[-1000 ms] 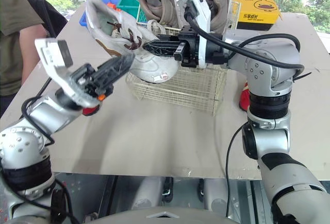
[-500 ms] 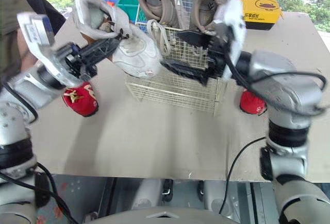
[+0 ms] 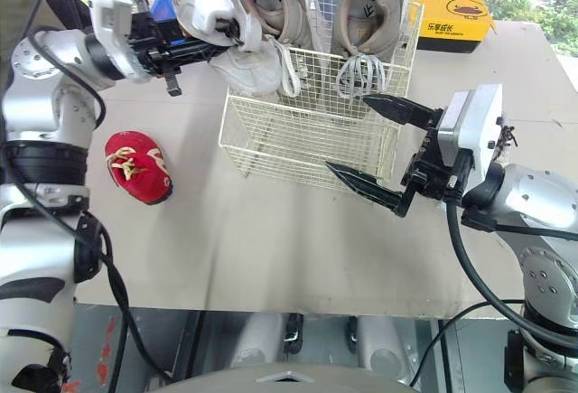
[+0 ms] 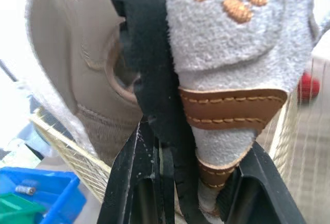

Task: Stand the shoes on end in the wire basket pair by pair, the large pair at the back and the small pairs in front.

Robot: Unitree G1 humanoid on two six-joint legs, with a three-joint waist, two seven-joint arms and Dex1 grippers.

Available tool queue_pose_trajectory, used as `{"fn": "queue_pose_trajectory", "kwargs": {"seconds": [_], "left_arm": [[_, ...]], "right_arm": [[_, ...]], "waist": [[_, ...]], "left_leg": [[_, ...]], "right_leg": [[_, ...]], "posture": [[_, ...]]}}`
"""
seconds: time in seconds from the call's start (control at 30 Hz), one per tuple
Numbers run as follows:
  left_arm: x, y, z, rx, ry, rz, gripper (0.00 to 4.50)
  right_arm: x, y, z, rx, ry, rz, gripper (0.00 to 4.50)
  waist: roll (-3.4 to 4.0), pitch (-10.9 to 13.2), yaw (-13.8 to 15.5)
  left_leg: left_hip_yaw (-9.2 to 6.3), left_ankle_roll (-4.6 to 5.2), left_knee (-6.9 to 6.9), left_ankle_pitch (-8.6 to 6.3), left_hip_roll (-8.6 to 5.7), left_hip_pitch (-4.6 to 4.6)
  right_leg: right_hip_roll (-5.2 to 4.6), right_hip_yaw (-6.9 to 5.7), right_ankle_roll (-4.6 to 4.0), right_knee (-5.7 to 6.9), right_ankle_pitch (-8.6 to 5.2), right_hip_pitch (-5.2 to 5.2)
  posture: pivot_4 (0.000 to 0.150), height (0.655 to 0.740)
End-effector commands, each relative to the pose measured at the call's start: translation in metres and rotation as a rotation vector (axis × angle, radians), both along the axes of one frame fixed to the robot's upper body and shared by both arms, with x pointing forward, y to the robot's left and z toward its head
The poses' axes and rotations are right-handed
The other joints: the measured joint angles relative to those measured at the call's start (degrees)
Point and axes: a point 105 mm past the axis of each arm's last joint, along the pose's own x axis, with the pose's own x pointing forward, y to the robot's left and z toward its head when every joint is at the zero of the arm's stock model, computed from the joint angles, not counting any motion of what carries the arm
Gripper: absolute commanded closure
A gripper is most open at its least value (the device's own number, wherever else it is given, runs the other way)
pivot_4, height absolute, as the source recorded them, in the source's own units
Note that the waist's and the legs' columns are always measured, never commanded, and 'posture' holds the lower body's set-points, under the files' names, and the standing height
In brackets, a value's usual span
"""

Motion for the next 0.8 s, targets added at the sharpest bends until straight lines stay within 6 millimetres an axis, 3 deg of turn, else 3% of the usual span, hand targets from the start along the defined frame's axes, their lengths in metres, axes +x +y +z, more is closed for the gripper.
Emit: {"fn": "queue_pose_trajectory", "kwargs": {"seconds": [0.03,0.13,0.27,0.4,0.53,0.63,0.73,0.8], "left_arm": [[0.003,-0.003,-0.004,0.085,-0.037,-0.043,3.86],[0.006,-0.004,-0.023,0.135,0.046,-0.072,3.86],[0.005,0.007,-0.029,0.113,0.149,-0.074,1.91],[-0.002,0.030,-0.019,0.034,0.266,-0.036,0.16],[-0.018,0.051,-0.013,-0.017,0.368,-0.010,0.16],[-0.039,0.060,-0.012,-0.057,0.410,0.004,0.16],[-0.070,0.049,-0.013,-0.115,0.432,-0.022,0.16],[-0.092,0.032,-0.019,-0.135,0.467,-0.060,0.07]], "right_arm": [[-0.006,-0.003,0.007,0.009,-0.042,-0.033,0.00],[-0.004,-0.007,0.005,0.007,-0.028,-0.056,0.00],[-0.003,-0.009,0.001,-0.006,-0.013,-0.067,0.00],[-0.001,-0.017,-0.003,-0.020,0.011,-0.099,0.00],[0.007,-0.033,-0.009,-0.038,0.033,-0.196,0.00],[0.021,-0.060,-0.021,-0.025,0.115,-0.372,0.00],[0.031,-0.100,-0.041,-0.041,0.223,-0.590,0.00],[0.035,-0.121,-0.042,-0.027,0.259,-0.676,0.00]], "waist": [[-0.01,-0.01,-0.08],[-0.01,-0.01,-0.19],[-0.02,0.00,-0.29],[-0.03,-0.01,-0.53],[-0.03,-0.01,-1.39],[-0.03,-0.01,-1.26],[-0.04,-0.02,-1.28],[-0.04,-0.02,-1.05]], "left_leg": [[0.01,0.01,0.01,-0.01,0.02,0.02],[0.00,0.03,0.04,-0.02,0.01,0.03],[-0.05,0.05,0.05,-0.03,0.06,-0.01],[-0.06,0.05,0.08,-0.03,0.11,0.04],[-0.07,0.06,0.09,-0.03,0.21,0.05],[-0.10,0.05,0.11,-0.03,0.23,0.01],[-0.09,-0.03,0.14,0.02,0.25,-0.03],[-0.09,-0.12,0.16,0.07,0.23,-0.05]], "right_leg": [[0.00,0.06,0.00,0.01,0.00,0.00],[0.00,0.04,0.01,0.04,0.00,0.01],[0.03,0.02,0.01,0.05,0.00,-0.01],[0.02,0.03,0.01,0.10,0.00,0.00],[0.02,0.05,0.02,0.13,-0.01,0.00],[-0.04,0.06,0.02,0.12,-0.01,0.02],[-0.12,0.23,0.03,0.10,-0.01,0.02],[-0.24,0.21,0.07,0.11,-0.04,0.04]], "posture": [[0.150,0.7400],[0.150,0.7400],[0.150,0.7400],[0.150,0.7400],[0.150,0.7400],[0.150,0.7400],[0.150,0.7400],[0.150,0.7400]]}}
